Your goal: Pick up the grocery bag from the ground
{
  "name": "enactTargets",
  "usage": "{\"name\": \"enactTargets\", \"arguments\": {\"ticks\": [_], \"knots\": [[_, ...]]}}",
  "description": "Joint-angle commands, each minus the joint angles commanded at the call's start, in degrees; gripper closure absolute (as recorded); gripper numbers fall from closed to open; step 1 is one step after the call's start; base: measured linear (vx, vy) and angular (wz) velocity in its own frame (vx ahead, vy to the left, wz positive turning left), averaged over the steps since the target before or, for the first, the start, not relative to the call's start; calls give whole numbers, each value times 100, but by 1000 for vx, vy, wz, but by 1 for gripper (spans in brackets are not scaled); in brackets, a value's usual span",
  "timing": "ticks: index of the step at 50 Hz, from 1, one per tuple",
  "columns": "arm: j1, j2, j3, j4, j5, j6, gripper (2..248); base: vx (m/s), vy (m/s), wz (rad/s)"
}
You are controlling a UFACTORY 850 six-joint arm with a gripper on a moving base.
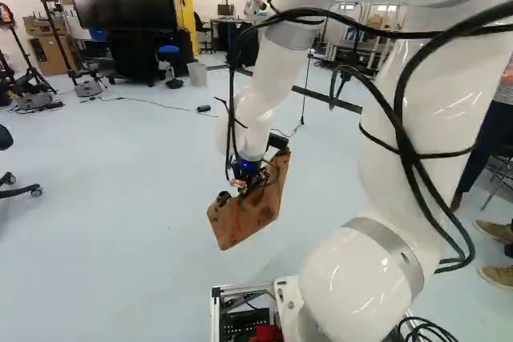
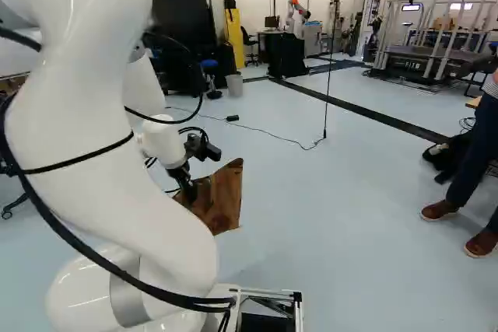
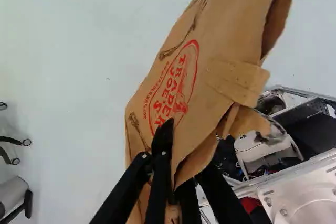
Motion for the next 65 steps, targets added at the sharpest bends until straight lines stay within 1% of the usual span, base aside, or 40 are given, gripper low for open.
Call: {"name": "enactTargets", "arguments": {"ticks": [9,22,34,50,65], "knots": [[0,291,116,0,0,0,229,0,0,0],[-17,306,132,4,44,-45,229,0,0,0],[-69,353,184,15,177,-181,229,0,0,0],[-192,466,306,41,495,-507,229,0,0,0],[-370,628,482,79,953,-976,229,0,0,0]]}}
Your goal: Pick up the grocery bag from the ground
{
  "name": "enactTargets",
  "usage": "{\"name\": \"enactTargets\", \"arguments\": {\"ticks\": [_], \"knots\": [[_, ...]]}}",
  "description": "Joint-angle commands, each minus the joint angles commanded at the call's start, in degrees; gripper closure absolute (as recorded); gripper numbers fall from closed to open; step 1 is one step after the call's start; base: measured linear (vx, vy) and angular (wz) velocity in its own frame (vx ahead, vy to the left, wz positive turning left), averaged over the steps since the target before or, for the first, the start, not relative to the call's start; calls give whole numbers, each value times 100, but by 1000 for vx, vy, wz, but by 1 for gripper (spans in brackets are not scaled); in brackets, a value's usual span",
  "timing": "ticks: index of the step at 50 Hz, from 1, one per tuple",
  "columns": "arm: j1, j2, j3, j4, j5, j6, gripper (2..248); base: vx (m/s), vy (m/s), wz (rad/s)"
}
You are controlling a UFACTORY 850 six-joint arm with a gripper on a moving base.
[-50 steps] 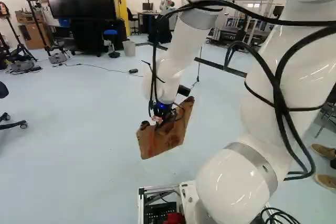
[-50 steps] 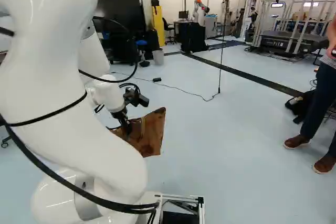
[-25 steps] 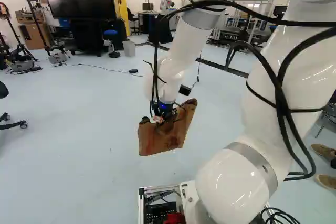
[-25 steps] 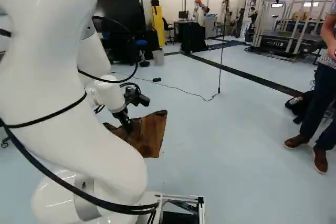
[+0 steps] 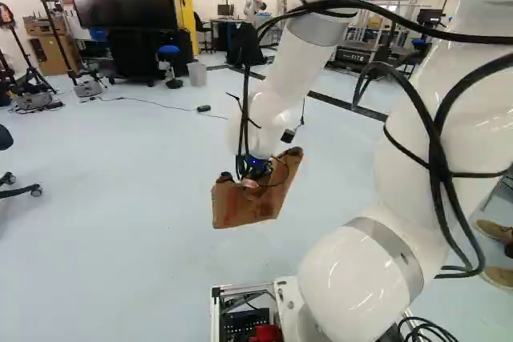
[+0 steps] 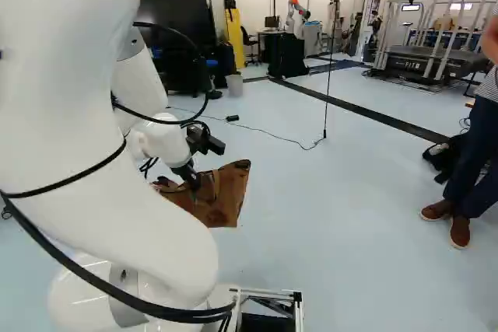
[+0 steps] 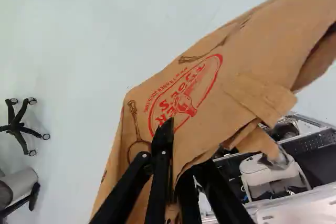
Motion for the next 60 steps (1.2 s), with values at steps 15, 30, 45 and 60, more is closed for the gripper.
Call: {"name": "enactTargets", "arguments": {"ticks": [15,30,45,60], "knots": [[-225,205,223,48,579,-593,229,0,0,0],[-507,462,503,109,1306,-1338,229,0,0,0],[-847,772,840,182,2182,-2235,229,0,0,0],[-1166,1063,1157,251,3004,-3077,229,0,0,0]]}}
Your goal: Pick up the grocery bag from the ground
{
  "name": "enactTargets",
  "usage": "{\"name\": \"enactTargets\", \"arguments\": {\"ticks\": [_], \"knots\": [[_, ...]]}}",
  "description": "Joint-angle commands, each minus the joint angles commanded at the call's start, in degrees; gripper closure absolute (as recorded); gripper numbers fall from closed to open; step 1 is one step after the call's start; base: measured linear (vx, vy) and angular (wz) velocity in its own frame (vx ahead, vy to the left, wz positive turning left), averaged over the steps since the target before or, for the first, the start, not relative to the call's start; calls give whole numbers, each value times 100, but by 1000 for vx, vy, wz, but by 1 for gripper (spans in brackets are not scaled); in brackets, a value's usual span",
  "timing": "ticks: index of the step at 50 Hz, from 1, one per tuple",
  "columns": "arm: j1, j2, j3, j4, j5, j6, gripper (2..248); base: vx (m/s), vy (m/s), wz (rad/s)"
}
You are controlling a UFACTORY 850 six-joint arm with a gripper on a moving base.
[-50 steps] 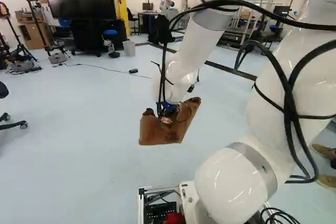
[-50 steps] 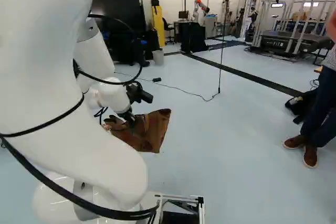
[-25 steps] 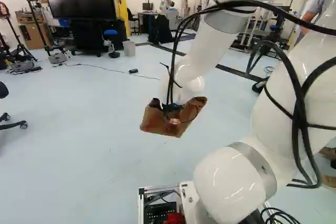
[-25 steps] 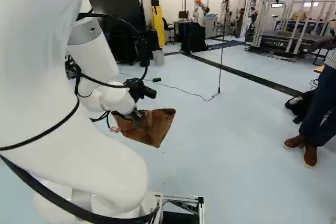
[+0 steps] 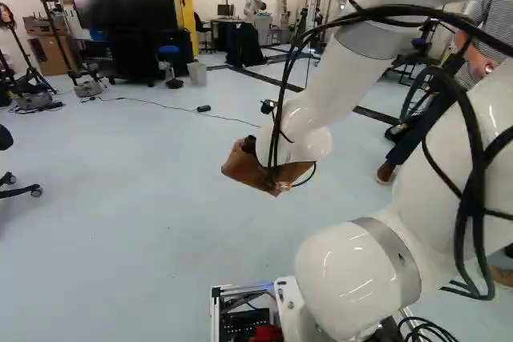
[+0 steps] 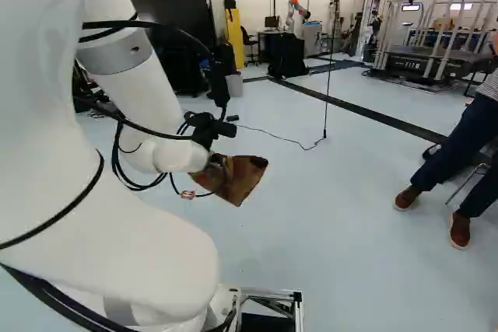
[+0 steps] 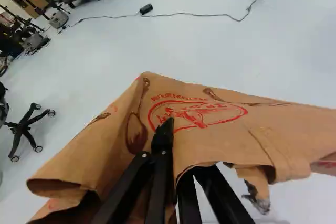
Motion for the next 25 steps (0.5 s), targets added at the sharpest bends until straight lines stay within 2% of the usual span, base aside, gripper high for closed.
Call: {"name": "enactTargets", "arguments": {"ticks": [25], "knots": [[-411,374,407,88,1058,-1084,229,0,0,0]]}}
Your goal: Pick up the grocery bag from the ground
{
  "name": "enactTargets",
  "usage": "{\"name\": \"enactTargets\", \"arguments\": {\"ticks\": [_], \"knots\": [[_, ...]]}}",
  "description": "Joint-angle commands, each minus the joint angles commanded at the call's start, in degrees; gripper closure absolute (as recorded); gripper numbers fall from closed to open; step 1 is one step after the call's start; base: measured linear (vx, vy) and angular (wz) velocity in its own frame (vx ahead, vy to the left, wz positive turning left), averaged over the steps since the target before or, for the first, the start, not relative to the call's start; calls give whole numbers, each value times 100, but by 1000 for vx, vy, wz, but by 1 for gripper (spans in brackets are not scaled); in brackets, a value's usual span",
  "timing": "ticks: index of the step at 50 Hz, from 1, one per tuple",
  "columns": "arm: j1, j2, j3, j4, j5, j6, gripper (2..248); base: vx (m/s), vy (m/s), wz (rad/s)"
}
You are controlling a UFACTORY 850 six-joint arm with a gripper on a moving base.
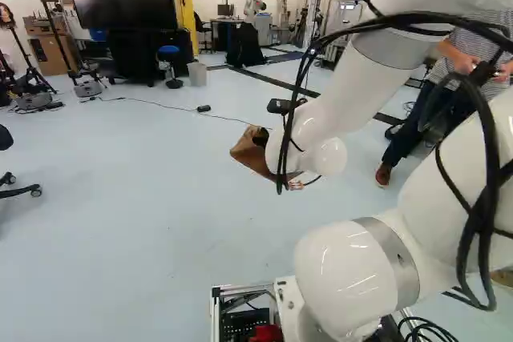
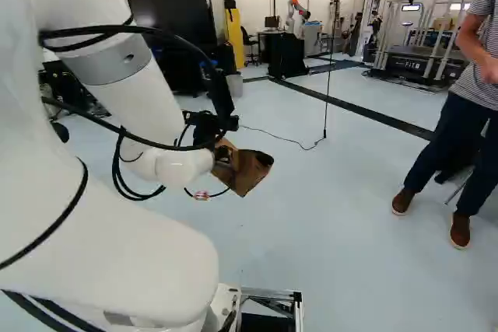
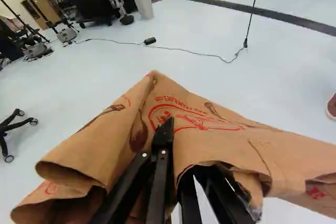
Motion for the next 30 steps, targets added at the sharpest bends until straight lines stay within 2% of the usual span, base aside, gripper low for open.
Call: {"name": "enactTargets", "arguments": {"ticks": [15,30], "knots": [[-178,162,176,38,457,-468,229,0,0,0],[-294,268,291,63,757,-775,229,0,0,0]]}}
